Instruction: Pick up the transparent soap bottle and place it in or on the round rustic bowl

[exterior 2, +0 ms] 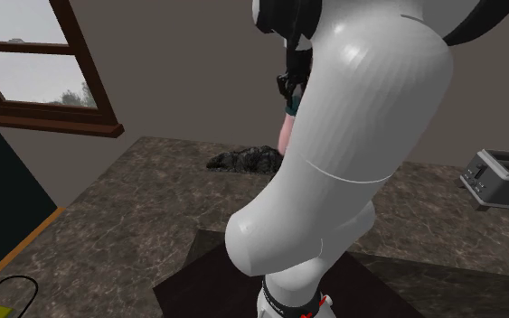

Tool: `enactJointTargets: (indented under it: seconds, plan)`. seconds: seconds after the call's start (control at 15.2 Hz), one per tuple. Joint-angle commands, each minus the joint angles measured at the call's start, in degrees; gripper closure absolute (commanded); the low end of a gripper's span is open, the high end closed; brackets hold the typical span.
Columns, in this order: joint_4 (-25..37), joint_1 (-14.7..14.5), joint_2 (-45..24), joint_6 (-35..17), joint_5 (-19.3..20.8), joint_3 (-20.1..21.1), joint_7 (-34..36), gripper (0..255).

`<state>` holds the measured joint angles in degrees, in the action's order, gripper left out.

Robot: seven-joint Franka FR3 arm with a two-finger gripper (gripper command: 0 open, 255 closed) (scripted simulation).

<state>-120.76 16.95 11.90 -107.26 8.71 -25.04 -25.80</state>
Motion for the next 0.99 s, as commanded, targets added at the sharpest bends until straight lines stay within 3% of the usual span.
enactJointTargets:
  seconds: [0.0,0.92]
  plan:
    - [-1.1,0.1,-0.2,-1.3,0.0,-0.2,-0.2,255]
    - [-8.7,0.3,-3.9,-12.4,-0.7,-1.3,-0.6,255]
